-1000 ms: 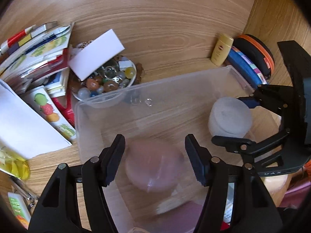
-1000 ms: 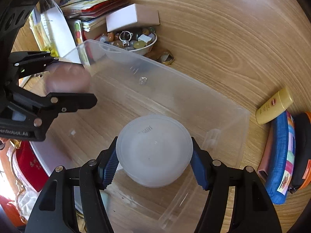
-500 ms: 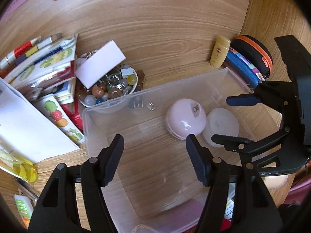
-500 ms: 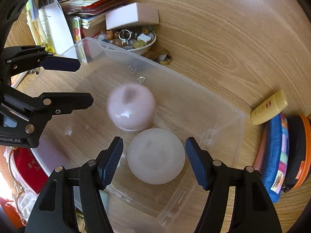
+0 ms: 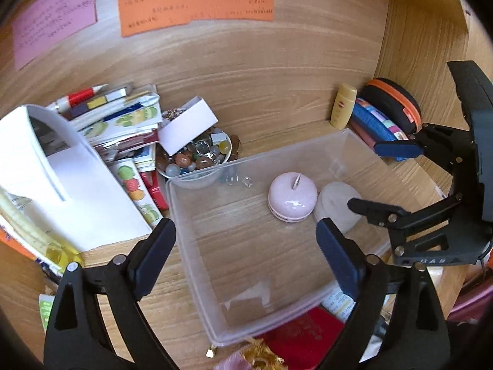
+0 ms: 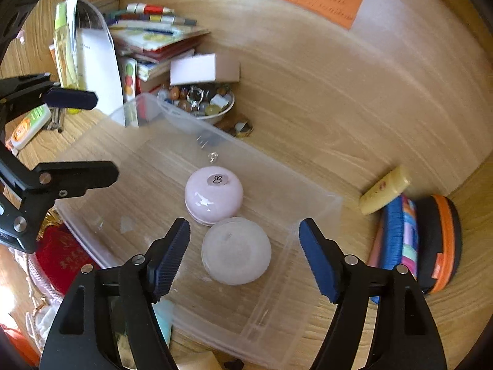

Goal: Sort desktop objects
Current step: 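Withdraw both open tools from the box back toward the item pile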

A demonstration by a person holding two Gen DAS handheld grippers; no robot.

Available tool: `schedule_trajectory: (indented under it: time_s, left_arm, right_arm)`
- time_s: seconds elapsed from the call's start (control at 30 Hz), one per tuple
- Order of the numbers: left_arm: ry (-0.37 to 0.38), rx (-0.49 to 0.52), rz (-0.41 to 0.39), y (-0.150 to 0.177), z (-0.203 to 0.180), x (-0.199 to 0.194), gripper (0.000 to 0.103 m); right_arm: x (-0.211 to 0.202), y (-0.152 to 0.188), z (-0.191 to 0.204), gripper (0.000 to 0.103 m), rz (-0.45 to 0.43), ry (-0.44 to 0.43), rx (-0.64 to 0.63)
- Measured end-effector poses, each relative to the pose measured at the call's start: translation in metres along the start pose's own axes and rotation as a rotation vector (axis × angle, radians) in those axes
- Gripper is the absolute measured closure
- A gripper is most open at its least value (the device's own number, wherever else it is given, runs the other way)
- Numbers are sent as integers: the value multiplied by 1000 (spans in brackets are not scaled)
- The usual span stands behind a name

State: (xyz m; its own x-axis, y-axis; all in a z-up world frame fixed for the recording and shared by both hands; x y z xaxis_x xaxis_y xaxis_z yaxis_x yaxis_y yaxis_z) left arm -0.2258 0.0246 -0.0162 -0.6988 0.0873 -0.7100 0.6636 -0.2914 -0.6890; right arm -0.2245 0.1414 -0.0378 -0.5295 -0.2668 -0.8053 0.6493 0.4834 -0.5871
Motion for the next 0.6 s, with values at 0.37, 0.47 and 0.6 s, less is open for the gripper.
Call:
schedule_trajectory:
  time_s: [0.37, 0.47, 0.6]
  left_arm:
    - [-49, -5, -75, 13, -1, -45, 8]
    - [-58, -7, -95, 18, -3, -58, 6]
    - [-69, -10, -117, 27, -6, -71, 4]
  right_arm:
    - [-49, 14, 14, 29, -91, 7, 13]
    - [-62, 21, 22, 29, -112, 13, -2]
    - [-76, 30, 31, 28, -138, 13, -15]
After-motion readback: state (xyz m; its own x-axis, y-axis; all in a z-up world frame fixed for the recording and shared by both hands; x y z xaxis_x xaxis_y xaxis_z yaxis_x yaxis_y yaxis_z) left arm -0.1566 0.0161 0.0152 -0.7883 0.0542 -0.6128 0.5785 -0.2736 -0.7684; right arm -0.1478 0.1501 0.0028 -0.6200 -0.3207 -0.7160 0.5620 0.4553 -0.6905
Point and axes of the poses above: each gripper's, at about its wrist camera, not at the fingertips, and x roughly the way its jaws point, z to its left, y to its underside, the point moved 6 cm from there along x, roughly the way its jaws point, and after that the axes turned 13 degrees about -y, right-handed, at the moved point
